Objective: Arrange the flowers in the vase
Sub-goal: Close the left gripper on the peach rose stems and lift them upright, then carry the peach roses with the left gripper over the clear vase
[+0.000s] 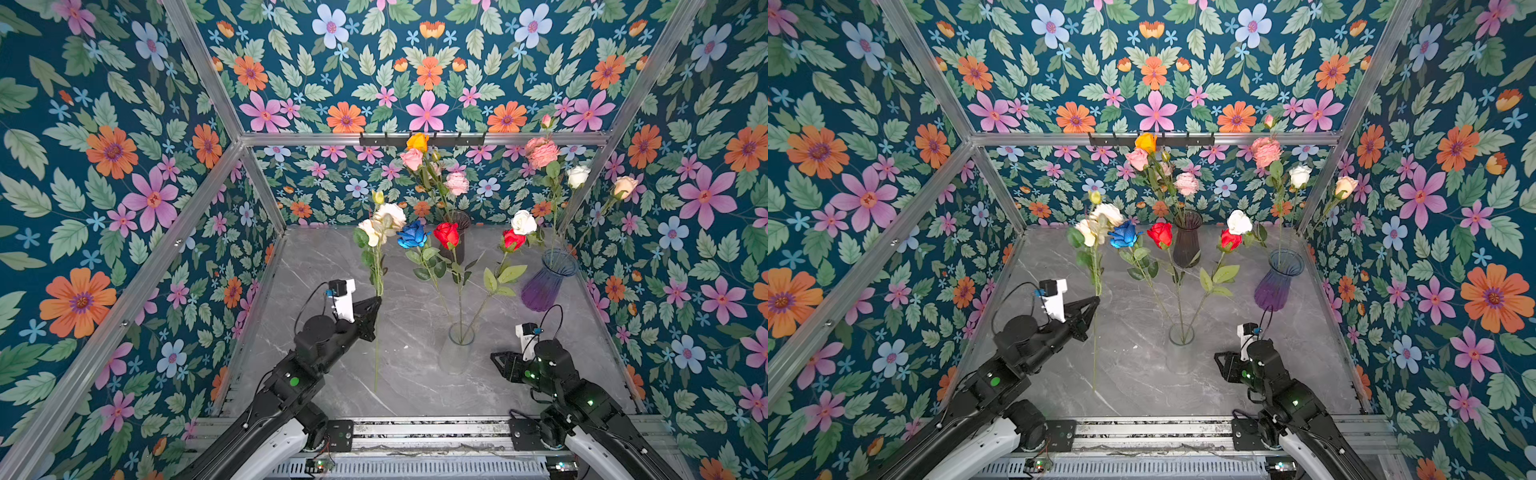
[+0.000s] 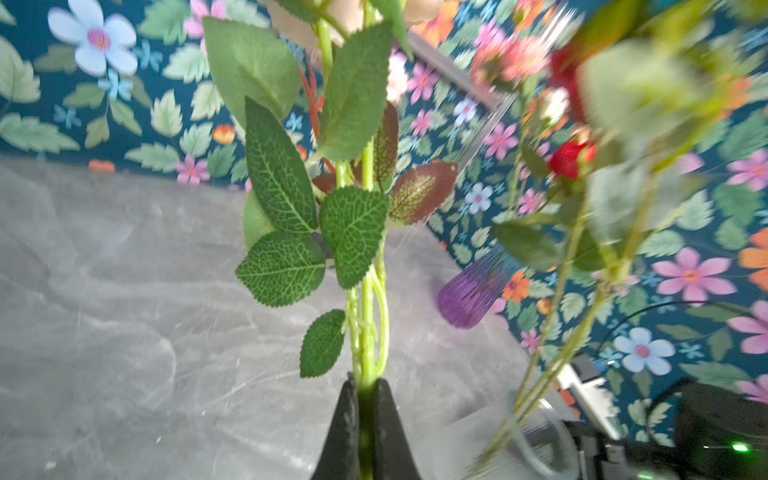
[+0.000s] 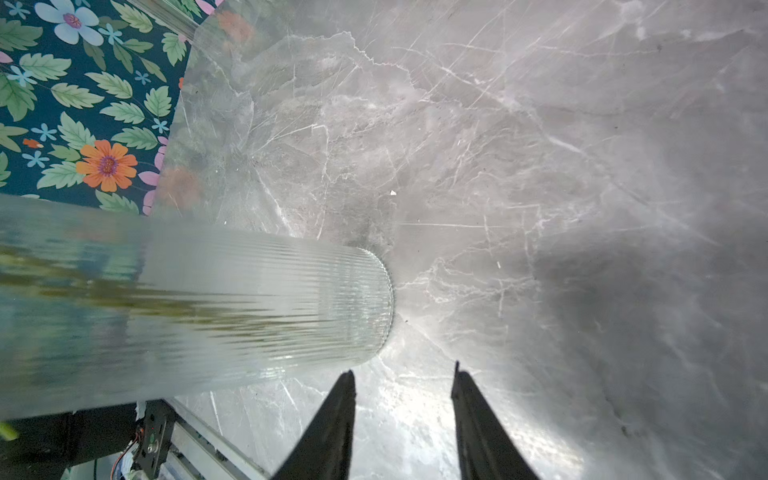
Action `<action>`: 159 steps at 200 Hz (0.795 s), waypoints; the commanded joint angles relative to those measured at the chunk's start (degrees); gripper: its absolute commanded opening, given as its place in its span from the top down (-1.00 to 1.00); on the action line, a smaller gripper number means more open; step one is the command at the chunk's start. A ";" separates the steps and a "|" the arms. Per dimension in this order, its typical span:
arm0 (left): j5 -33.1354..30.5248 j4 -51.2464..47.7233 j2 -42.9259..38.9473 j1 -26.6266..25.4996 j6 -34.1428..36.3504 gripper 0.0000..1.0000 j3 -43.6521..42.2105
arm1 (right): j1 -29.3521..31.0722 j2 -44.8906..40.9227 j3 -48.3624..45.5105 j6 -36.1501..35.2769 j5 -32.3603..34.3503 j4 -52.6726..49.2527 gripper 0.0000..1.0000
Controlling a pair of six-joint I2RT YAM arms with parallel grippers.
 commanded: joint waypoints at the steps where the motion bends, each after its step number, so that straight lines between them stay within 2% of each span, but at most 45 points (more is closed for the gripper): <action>1: 1.75 8.92 -5.11 0.04 2.41 1.00 0.55 | -0.01 0.05 0.07 -0.20 0.30 0.51 0.19; 25: 6.54 21.91 -5.91 0.04 3.03 1.00 0.56 | -0.02 0.00 0.06 -0.17 0.29 0.51 0.19; 56: 17.61 35.24 3.12 -0.50 3.58 1.00 4.39 | 0.04 -0.13 0.05 -0.25 0.29 0.43 0.19; 70: 20.91 43.07 7.63 -2.53 4.78 1.00 5.57 | 0.05 -0.43 0.06 -0.18 0.34 0.36 0.19; 84: 22.86 49.30 11.94 -6.46 9.14 1.00 7.11 | -0.01 -0.61 -0.03 -0.15 0.42 0.29 0.19; 106: 26.35 49.62 19.57 -15.55 21.70 1.00 12.40 | 0.00 -0.80 0.00 -0.09 0.47 0.25 0.19; 119: 28.84 47.55 24.44 -18.92 27.24 1.00 16.04 | 0.04 -0.80 -0.01 -0.15 0.54 0.29 0.19; 140: 30.91 50.12 30.82 -21.12 31.44 1.00 18.78 | -0.03 -0.65 -0.02 -0.11 0.47 0.39 0.19; 159: 31.25 55.55 35.15 -21.30 32.44 1.00 19.20 | 0.05 -0.38 -0.03 -0.19 0.30 0.43 0.19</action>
